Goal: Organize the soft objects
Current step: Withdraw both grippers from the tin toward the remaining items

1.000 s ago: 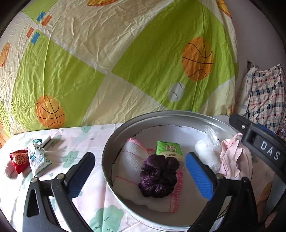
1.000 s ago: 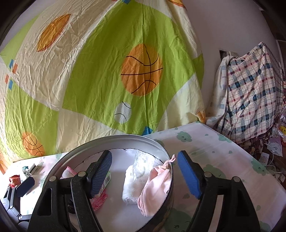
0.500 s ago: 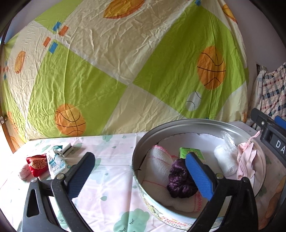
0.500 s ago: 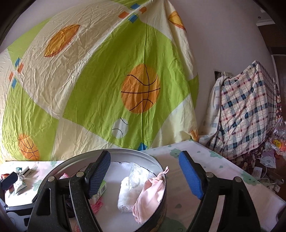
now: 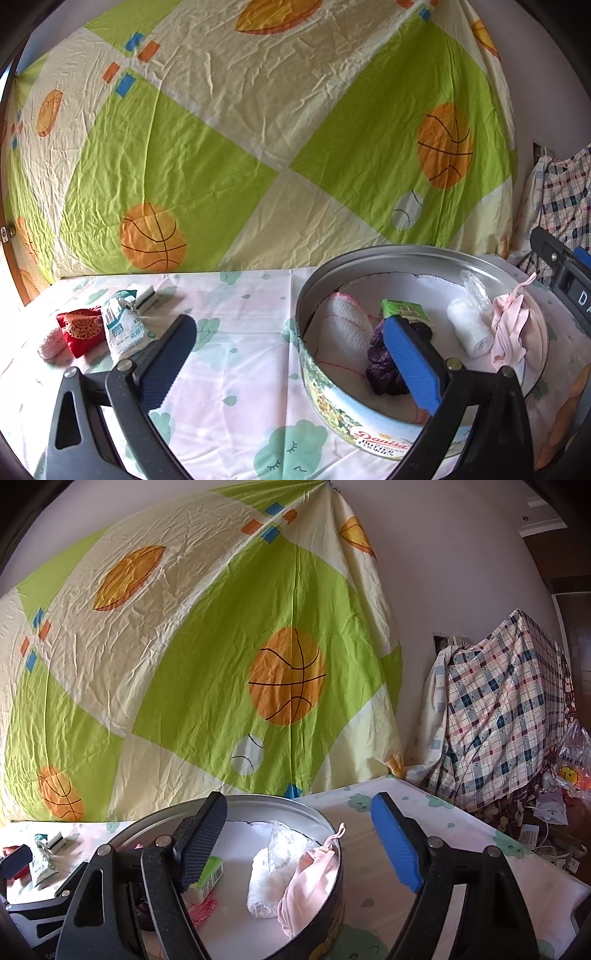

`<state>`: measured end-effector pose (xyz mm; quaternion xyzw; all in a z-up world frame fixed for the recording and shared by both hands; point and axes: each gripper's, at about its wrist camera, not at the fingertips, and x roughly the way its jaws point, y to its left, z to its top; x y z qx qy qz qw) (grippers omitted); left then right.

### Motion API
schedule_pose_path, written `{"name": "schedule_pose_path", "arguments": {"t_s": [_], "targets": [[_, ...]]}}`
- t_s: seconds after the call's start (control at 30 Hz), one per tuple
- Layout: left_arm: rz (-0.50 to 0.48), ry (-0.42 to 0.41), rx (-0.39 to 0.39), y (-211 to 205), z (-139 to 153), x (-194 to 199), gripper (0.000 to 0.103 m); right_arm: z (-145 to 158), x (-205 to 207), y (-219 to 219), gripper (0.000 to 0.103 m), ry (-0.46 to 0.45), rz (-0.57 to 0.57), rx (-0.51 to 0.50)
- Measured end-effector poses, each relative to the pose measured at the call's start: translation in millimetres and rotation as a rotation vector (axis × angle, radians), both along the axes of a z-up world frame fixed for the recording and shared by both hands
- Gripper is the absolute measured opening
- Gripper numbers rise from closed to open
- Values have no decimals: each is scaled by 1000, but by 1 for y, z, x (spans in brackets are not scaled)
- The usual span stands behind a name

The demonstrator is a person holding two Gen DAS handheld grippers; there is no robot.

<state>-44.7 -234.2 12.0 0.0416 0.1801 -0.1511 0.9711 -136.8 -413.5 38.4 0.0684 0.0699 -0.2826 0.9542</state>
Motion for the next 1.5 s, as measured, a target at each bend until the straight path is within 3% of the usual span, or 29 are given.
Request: {"name": "schedule_pose_path", "arguments": {"t_s": [0.27, 0.63, 1.07, 1.5], "targets": [[2, 32, -12, 13, -2, 4, 103, -1, -4, 12, 82, -13, -6, -34], [31, 11, 27, 54, -4, 9, 103, 1, -18, 33, 82, -72, -47, -74], [46, 11, 54, 100, -7, 25, 103, -1, -28, 50, 82, -71, -93, -45], [91, 33, 37, 137, -11, 42, 103, -5, -9, 100, 82, -37, 1, -48]]}}
